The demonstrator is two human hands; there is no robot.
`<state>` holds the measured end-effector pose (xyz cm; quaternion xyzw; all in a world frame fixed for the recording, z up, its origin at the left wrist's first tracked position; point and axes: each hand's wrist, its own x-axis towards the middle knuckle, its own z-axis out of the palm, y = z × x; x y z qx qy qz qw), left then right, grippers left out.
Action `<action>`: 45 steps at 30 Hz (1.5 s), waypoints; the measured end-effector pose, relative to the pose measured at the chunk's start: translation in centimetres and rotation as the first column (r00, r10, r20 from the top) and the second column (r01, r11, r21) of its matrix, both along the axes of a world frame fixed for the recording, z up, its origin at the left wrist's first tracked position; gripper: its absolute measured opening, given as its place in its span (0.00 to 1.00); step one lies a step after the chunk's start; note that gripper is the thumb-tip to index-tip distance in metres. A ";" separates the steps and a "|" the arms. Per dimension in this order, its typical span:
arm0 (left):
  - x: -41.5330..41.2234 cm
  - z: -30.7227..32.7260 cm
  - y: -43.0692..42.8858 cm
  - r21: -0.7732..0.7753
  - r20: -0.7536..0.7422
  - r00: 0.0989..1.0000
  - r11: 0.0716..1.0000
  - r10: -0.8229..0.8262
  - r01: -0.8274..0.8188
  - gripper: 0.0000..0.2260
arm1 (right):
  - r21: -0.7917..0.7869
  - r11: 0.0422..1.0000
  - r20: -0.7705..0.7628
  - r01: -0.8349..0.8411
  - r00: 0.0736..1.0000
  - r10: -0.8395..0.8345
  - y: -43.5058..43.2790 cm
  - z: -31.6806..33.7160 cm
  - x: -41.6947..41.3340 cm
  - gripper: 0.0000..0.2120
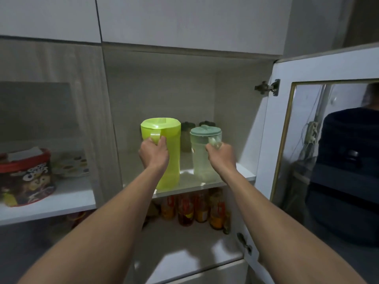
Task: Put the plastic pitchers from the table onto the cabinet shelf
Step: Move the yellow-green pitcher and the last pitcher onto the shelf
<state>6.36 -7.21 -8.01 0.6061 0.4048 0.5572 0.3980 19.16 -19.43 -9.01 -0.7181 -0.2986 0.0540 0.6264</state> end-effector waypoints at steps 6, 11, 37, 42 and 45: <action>3.2 0.2 4.8 0.007 -0.003 1.000 1.000 0.005 -0.005 0.14 | 0.038 0.999 -0.022 0.010 1.000 -0.009 4.7 -0.1 2.8 0.11; 6.0 -0.2 8.3 0.004 -0.021 1.000 1.000 0.017 -0.017 0.15 | 0.031 0.999 -0.042 0.016 0.999 -0.015 8.6 -0.8 5.9 0.10; 18.9 -4.1 21.3 -0.047 -0.190 0.952 0.966 0.241 -0.254 0.14 | -0.172 0.979 0.004 -0.106 0.994 0.109 27.8 -7.6 20.7 0.13; 19.6 -4.2 21.7 -0.031 -0.275 0.923 0.957 0.268 -0.287 0.19 | -0.223 0.962 -0.051 -0.161 0.987 0.153 28.5 -7.6 20.9 0.14; 19.6 -4.6 21.7 0.000 -0.330 0.896 0.949 0.297 -0.314 0.27 | -0.271 0.944 -0.061 -0.189 0.982 0.179 28.4 -7.0 20.9 0.22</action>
